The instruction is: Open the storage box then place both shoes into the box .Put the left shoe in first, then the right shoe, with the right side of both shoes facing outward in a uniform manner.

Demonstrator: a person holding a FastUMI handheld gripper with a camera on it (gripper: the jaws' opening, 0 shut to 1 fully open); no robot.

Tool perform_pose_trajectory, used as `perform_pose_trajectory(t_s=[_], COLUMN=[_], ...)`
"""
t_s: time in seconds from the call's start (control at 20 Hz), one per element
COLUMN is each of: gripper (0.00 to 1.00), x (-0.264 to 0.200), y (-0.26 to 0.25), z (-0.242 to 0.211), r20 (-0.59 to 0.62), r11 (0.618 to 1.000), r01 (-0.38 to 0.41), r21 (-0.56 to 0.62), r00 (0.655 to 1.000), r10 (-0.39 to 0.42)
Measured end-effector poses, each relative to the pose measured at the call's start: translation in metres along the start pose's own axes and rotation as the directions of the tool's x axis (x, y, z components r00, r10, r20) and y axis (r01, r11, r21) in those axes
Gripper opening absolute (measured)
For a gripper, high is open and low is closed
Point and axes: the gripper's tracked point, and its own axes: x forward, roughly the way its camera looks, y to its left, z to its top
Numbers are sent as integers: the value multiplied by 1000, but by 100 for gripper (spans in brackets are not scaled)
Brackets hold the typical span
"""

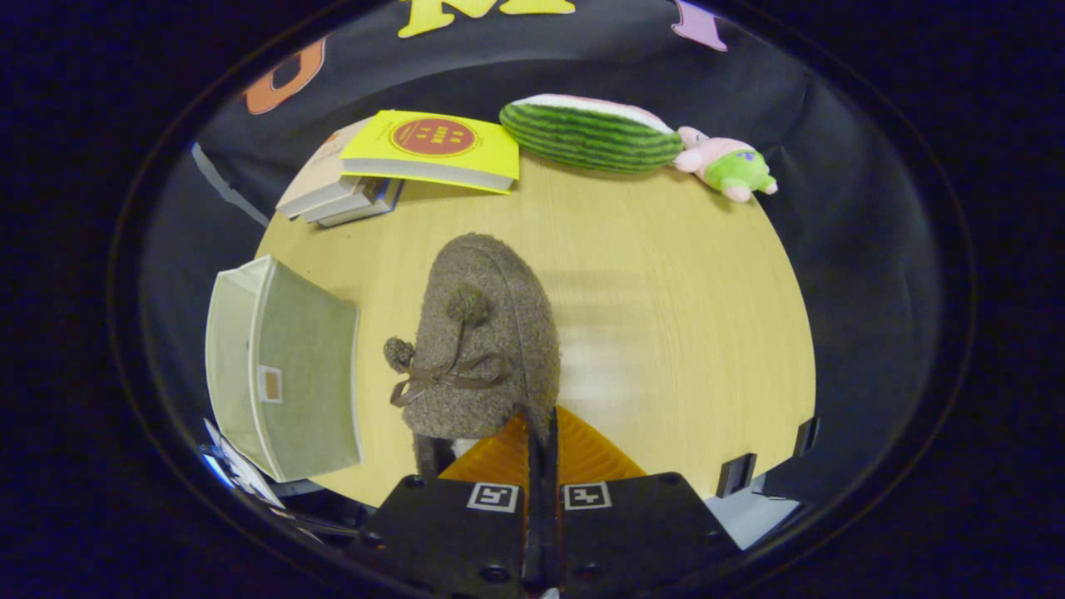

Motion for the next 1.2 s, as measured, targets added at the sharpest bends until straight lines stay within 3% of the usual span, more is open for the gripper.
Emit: perform_pose_trajectory(t_s=[0.25,0.6,0.95,1.2], gripper=[6,6,6,6], x=[-47,-83,-74,-63], y=[65,159,240,264], z=[-1,2,-1,-1], r20=[2,38,121,177], r11=[994,988,956,946], r01=[-105,-148,-248,-257], r21=[8,-38,154,197], r00=[995,988,965,958], r10=[105,150,231,224])
